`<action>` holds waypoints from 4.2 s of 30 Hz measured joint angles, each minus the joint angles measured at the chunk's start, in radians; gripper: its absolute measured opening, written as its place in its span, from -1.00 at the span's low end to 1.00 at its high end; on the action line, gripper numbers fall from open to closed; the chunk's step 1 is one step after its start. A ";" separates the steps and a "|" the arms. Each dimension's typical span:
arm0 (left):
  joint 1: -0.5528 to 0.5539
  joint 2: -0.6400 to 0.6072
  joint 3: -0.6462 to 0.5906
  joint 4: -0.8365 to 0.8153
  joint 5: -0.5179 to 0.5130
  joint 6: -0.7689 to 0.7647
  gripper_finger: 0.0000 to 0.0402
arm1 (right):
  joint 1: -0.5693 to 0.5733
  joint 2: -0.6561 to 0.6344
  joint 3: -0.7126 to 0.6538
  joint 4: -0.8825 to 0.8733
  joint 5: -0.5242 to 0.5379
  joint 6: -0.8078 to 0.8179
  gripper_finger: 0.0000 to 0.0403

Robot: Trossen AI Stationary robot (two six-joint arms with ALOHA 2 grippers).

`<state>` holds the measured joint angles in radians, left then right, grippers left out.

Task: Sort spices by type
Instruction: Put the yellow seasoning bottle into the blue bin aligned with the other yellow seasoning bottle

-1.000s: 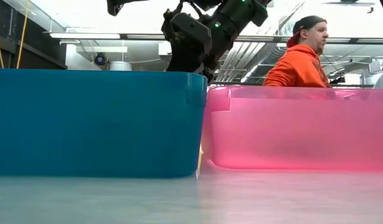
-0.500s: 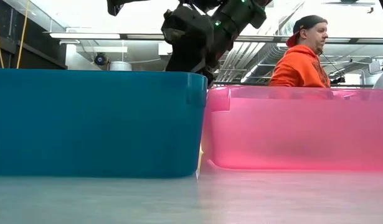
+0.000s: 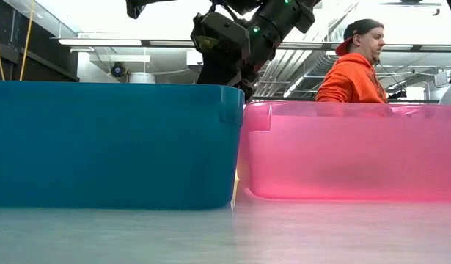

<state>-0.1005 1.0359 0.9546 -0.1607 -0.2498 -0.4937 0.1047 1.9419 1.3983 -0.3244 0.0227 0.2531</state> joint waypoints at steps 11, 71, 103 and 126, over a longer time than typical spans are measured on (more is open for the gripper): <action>0.000 0.000 0.000 0.000 0.000 0.001 0.44 | 0.000 -0.001 0.007 -0.006 0.003 -0.012 0.60; -0.051 0.487 0.044 0.070 0.207 0.339 -1.00 | -0.035 -0.946 -0.610 0.122 0.319 0.613 -0.21; -0.052 0.558 0.035 -0.028 0.107 0.295 -1.00 | -0.039 -0.941 -0.610 -0.053 0.368 0.655 -1.00; -0.085 0.451 0.030 -0.246 0.114 0.313 -1.00 | -0.039 -0.940 -0.609 -0.062 0.368 0.637 -1.00</action>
<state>-0.1856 1.4872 0.9844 -0.4068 -0.1356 -0.1810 0.0660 1.0016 0.7889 -0.3866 0.3907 0.8905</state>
